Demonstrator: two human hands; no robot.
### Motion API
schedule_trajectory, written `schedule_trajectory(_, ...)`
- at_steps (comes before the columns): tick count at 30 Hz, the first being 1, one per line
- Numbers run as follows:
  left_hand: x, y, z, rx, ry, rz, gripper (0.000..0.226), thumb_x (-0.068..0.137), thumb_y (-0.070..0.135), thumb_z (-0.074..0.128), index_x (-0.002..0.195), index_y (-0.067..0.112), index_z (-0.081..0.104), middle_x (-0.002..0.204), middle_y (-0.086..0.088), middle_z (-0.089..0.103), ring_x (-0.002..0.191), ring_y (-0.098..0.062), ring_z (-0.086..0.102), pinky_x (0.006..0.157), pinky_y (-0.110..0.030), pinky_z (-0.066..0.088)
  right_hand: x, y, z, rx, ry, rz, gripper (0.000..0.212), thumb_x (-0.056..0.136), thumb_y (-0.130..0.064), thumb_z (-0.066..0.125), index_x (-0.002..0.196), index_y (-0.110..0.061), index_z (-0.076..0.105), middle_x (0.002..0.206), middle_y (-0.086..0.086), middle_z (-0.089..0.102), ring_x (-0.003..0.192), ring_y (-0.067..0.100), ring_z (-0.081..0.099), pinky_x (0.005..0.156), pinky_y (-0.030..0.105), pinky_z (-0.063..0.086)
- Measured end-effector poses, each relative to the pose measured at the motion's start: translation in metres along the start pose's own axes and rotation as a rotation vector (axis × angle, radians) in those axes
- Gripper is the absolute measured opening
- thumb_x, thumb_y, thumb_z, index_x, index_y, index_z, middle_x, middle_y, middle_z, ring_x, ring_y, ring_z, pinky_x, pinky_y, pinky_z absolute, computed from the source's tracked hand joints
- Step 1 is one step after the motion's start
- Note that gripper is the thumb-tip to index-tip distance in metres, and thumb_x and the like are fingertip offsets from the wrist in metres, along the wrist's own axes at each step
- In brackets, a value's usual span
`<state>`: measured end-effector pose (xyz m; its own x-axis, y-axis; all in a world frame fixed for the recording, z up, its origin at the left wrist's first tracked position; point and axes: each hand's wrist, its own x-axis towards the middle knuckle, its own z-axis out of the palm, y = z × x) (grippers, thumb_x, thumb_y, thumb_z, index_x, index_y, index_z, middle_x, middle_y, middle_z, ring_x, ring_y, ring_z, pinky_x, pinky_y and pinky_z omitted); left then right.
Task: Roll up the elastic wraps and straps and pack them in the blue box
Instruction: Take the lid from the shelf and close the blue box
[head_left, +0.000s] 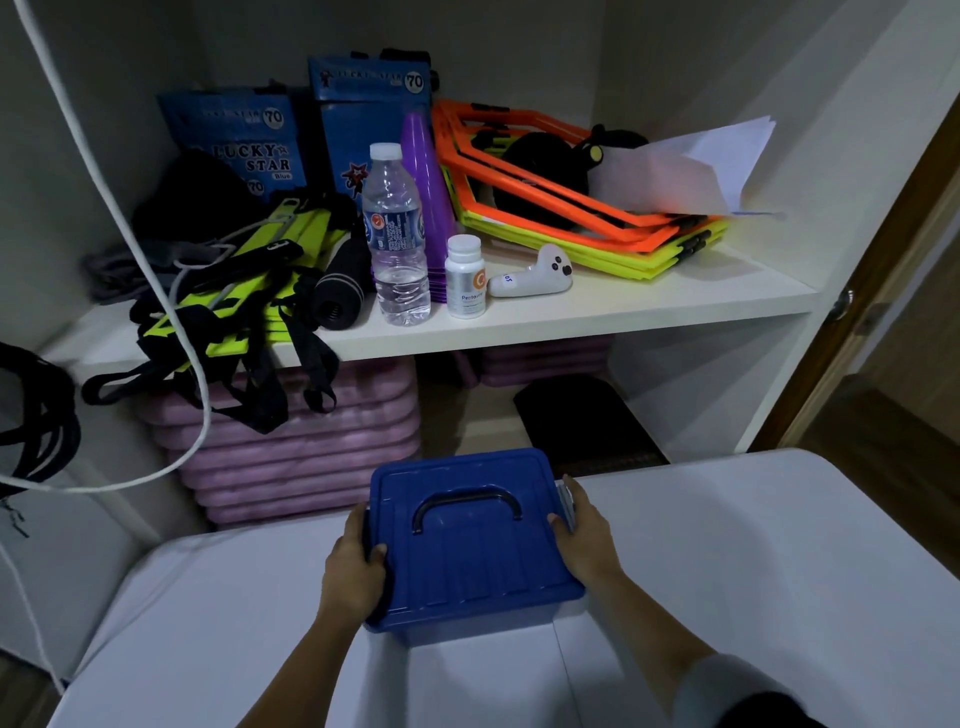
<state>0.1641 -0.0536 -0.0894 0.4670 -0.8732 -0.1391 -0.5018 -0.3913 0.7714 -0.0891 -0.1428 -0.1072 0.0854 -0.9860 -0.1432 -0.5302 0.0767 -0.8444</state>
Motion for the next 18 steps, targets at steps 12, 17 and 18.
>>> schedule_trajectory(12, -0.014, 0.009, 0.002, -0.017, 0.168, -0.026, 0.045, 0.088, 0.005, 0.056, 0.132, 0.013, 0.050, 0.114, -0.015, 0.065, 0.094, -0.034, 0.061, 0.091, -0.040, 0.049, 0.002, 0.000, 0.006, 0.216, 0.243, 0.082, 0.031, 0.097, -0.022, 0.049, 0.125, -0.014, 0.057, 0.128, 0.008, 0.057, 0.112, 0.024, 0.056, 0.093, 0.031, 0.047)
schedule_trajectory(17, -0.013, 0.012, 0.001, -0.175, 0.185, -0.140, 0.039, 0.094, 0.017, 0.052, 0.133, 0.016, 0.051, 0.119, -0.015, 0.064, 0.094, -0.030, 0.061, 0.097, -0.041, 0.045, 0.010, -0.002, 0.005, 0.457, 0.228, 0.242, 0.024, 0.093, -0.012, 0.052, 0.109, -0.019, 0.069, 0.102, 0.007, 0.069, 0.092, 0.025, 0.062, 0.086, 0.034, 0.052)
schedule_trajectory(18, -0.011, 0.013, 0.000, -0.218, 0.201, -0.172, 0.036, 0.095, 0.018, 0.050, 0.130, 0.016, 0.054, 0.119, -0.015, 0.064, 0.093, -0.028, 0.059, 0.098, -0.040, 0.045, 0.012, -0.003, 0.004, 0.505, 0.204, 0.281, 0.022, 0.092, -0.013, 0.055, 0.105, -0.023, 0.069, 0.096, 0.008, 0.070, 0.090, 0.026, 0.063, 0.085, 0.037, 0.054)
